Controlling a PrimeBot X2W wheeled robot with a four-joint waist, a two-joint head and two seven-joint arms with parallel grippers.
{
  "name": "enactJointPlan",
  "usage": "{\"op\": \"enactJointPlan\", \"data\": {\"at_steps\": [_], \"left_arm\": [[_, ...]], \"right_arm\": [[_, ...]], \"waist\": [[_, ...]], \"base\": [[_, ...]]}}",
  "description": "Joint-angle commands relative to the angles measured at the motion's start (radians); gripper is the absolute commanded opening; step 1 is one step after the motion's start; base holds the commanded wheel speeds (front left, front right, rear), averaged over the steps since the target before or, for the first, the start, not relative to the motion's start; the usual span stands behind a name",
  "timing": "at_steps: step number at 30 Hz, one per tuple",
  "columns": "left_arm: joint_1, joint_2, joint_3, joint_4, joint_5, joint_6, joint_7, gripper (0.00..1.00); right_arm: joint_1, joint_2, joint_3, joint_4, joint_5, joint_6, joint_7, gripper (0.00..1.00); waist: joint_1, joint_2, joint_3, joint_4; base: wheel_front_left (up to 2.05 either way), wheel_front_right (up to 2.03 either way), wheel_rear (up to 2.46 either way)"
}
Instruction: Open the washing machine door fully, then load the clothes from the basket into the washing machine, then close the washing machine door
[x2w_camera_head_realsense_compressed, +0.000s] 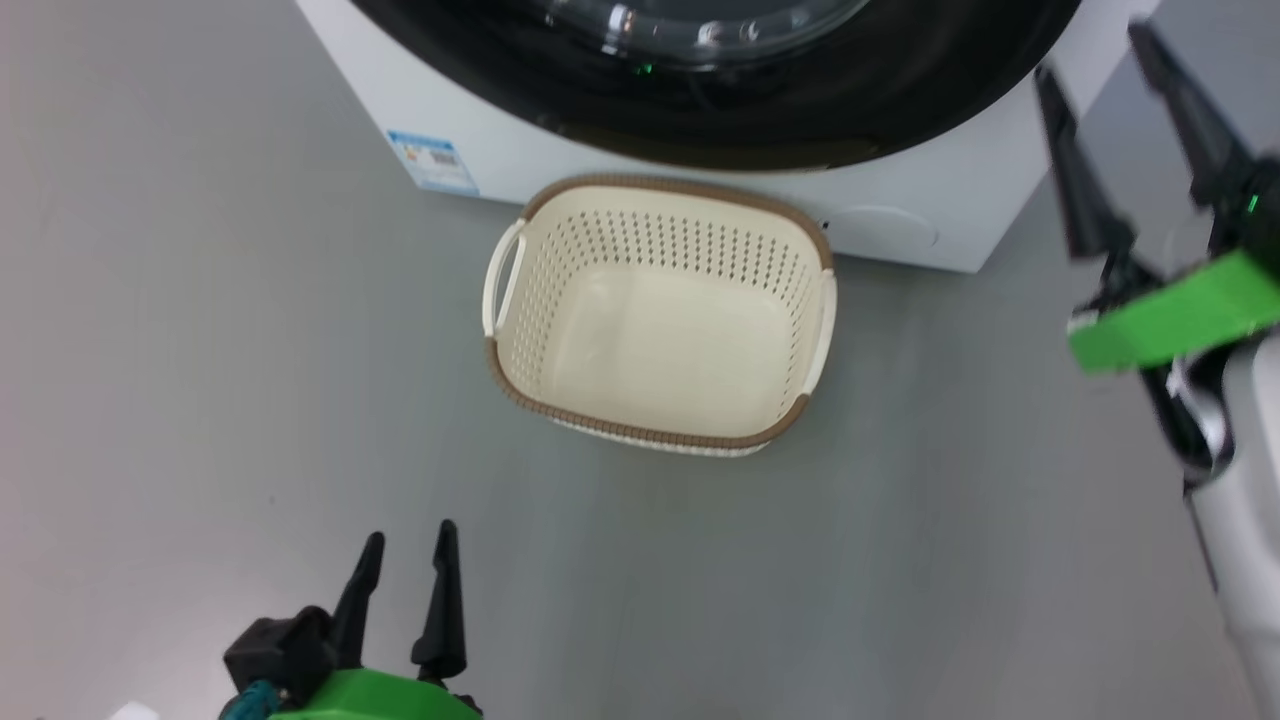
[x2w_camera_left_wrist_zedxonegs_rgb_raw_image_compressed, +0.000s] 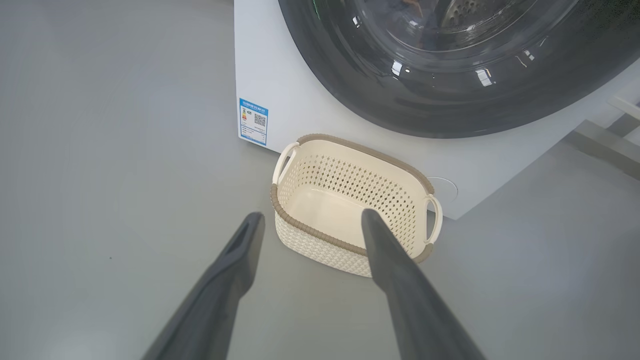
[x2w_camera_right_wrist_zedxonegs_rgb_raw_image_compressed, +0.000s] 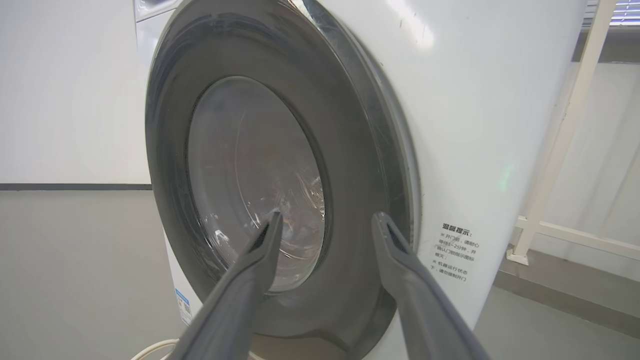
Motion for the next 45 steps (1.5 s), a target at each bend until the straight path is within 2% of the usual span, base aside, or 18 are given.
{"op": "enactJointPlan", "data": {"at_steps": [1,7,13,20,26,35,45], "left_arm": [[0.014,0.011,0.049,-0.011,0.004,-0.008,-0.006,1.0],[0.054,0.011,0.09,0.016,0.017,-0.05,-0.006,1.0],[0.091,0.011,0.136,0.051,0.043,-0.055,-0.006,1.0],[0.106,0.011,0.163,0.076,0.115,-0.059,-0.006,1.0],[0.123,0.011,0.153,0.083,0.187,-0.076,-0.006,1.0],[0.133,0.011,0.129,0.066,0.207,-0.068,-0.006,1.0],[0.165,0.011,0.155,0.019,0.224,-0.056,-0.006,1.0]], "right_arm": [[0.076,0.011,0.013,-0.049,0.014,-0.006,0.004,1.0],[0.329,0.052,0.003,-0.147,0.015,-0.006,0.004,1.0],[0.519,0.097,-0.01,-0.232,-0.031,-0.006,0.004,1.0],[0.657,0.15,-0.065,-0.301,-0.054,-0.006,0.004,1.0],[0.729,0.172,-0.116,-0.337,-0.08,-0.006,0.004,1.0],[0.819,0.231,-0.224,-0.33,-0.116,-0.006,0.004,1.0],[0.865,0.268,-0.307,-0.294,-0.132,-0.006,0.004,1.0]], "waist": [[0.0001,0.0,-0.104,-0.071],[0.0001,0.0,-0.208,-0.145],[0.0001,0.0,-0.283,-0.209],[0.0001,0.0,-0.331,-0.239],[0.0001,0.0,-0.342,-0.25],[0.0001,0.0,-0.351,-0.233],[0.0001,0.0,-0.362,-0.228]], "base": [[0.0,0.0,0.0],[0.0,0.0,0.0],[0.0,0.0,0.0],[0.0,0.0,0.0],[0.0,0.0,0.0],[0.0,0.0,0.0],[0.0,0.0,0.0]]}}
